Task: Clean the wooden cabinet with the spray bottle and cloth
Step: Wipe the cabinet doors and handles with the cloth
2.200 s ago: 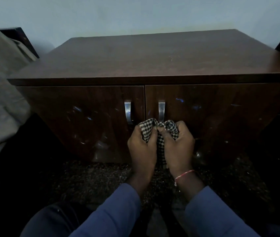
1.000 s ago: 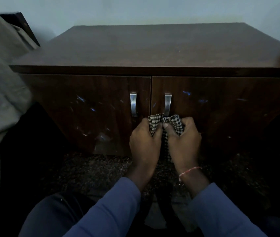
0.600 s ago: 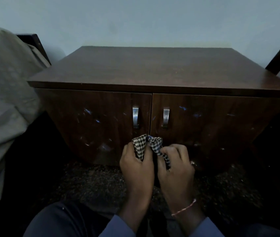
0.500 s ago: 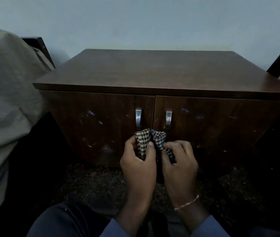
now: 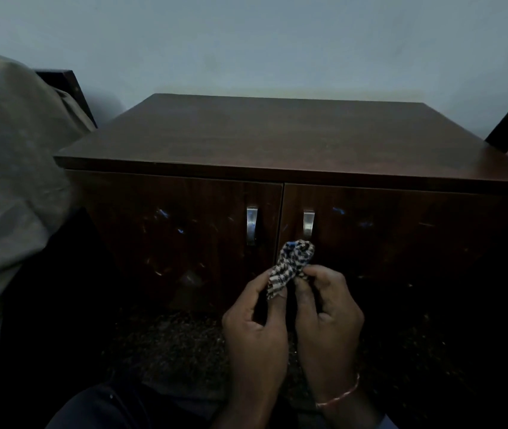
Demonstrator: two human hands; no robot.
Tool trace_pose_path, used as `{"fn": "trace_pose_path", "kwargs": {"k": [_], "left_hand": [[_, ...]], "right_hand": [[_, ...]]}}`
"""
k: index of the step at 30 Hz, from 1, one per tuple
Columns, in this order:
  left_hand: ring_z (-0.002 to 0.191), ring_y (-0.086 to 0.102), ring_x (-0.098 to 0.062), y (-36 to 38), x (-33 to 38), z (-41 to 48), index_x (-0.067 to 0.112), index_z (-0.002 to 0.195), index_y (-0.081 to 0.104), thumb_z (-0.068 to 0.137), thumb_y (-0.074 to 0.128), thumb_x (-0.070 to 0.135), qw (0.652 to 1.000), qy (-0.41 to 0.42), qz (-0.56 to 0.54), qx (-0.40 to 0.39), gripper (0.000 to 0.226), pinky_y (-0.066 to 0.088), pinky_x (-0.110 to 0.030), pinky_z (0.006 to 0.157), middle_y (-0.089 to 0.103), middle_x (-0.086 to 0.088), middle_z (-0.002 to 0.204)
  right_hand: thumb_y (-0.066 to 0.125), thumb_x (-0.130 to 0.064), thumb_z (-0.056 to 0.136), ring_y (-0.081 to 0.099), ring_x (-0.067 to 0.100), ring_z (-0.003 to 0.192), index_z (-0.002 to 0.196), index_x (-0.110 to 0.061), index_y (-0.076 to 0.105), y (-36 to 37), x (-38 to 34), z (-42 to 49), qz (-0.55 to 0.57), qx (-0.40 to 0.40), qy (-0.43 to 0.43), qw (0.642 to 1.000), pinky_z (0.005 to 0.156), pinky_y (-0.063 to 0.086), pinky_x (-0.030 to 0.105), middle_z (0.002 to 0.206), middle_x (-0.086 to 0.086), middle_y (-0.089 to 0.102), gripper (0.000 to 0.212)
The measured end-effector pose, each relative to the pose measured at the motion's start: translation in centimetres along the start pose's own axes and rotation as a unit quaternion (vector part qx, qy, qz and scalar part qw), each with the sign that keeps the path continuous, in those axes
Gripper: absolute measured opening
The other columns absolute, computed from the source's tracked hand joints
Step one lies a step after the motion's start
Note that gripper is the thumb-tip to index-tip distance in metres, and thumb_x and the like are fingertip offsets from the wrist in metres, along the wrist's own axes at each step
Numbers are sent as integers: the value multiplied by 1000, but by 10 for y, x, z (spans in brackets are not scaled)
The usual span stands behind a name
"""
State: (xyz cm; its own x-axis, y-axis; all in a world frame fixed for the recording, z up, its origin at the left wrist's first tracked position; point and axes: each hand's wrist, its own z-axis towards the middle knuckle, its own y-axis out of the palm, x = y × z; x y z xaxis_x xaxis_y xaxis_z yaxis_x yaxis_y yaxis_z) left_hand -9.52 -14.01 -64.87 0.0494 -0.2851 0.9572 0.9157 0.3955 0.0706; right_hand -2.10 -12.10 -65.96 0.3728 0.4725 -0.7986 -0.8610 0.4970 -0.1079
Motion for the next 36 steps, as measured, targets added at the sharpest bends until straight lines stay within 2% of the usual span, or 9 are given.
{"fn": "trace_pose_path", "kwargs": {"k": [5,11,14,17,19,24,27,30,36], "left_hand": [[98,69,-1,3,-6,2,36,103,66,89,65,4,1000,-12,-7,22,35,55,-20,83,73,18,100],[96,68,3,17,10,32,32,106,67,93,62,8,999,15,-28,4,27,53,-14,79,74,18,97],[105,65,3,23,12,48,18,123,67,96,56,7,998,34,-8,-50,31,51,-14,88,72,13,111],[109,63,5,15,-15,46,21,131,62,98,53,7,997,-1,33,-75,37,50,-18,94,69,14,119],[114,62,1,8,-35,37,29,128,61,98,53,5,994,-52,45,-89,40,49,-21,99,68,14,121],[116,59,6,13,-7,41,20,132,61,97,55,5,998,-12,19,-59,38,48,-19,100,66,13,125],[112,62,5,24,21,61,14,132,62,95,56,3,997,54,-8,-56,38,50,-16,95,68,10,123],[111,63,5,20,9,59,18,130,63,95,56,2,996,49,14,-71,39,49,-14,93,68,14,120],[112,64,0,6,-54,27,19,128,65,95,55,4,987,-72,104,-102,37,52,-33,101,70,12,120]], "right_hand": [[62,-5,91,65,-4,93,98,-36,52,6,4,-4,19,8,27,999,75,49,9,99,-25,65,33],[57,-11,94,59,3,112,125,-19,62,15,-5,23,-30,-46,-59,997,93,48,17,120,-4,64,31],[52,-24,99,63,-1,101,125,-37,58,22,-8,33,-19,-65,10,998,78,49,11,106,-23,63,30],[49,-25,99,62,14,87,149,-36,29,23,11,16,-247,-172,-51,952,70,54,29,110,-6,53,55],[46,-24,97,61,20,94,148,-32,30,24,26,-6,-276,-244,10,930,76,53,34,115,-1,50,54],[40,-25,97,58,12,104,143,-24,41,28,5,13,-183,-164,-53,968,83,49,20,123,-2,54,46],[39,-29,94,63,15,95,150,-18,30,31,-8,46,-217,-89,-99,967,75,54,26,120,3,56,58],[42,-27,94,64,19,97,151,-24,26,35,0,30,-207,-123,-59,969,78,57,34,120,3,55,59],[42,-30,94,58,21,106,129,-17,56,31,58,-30,-135,-207,89,965,84,36,4,119,3,59,40]]}}
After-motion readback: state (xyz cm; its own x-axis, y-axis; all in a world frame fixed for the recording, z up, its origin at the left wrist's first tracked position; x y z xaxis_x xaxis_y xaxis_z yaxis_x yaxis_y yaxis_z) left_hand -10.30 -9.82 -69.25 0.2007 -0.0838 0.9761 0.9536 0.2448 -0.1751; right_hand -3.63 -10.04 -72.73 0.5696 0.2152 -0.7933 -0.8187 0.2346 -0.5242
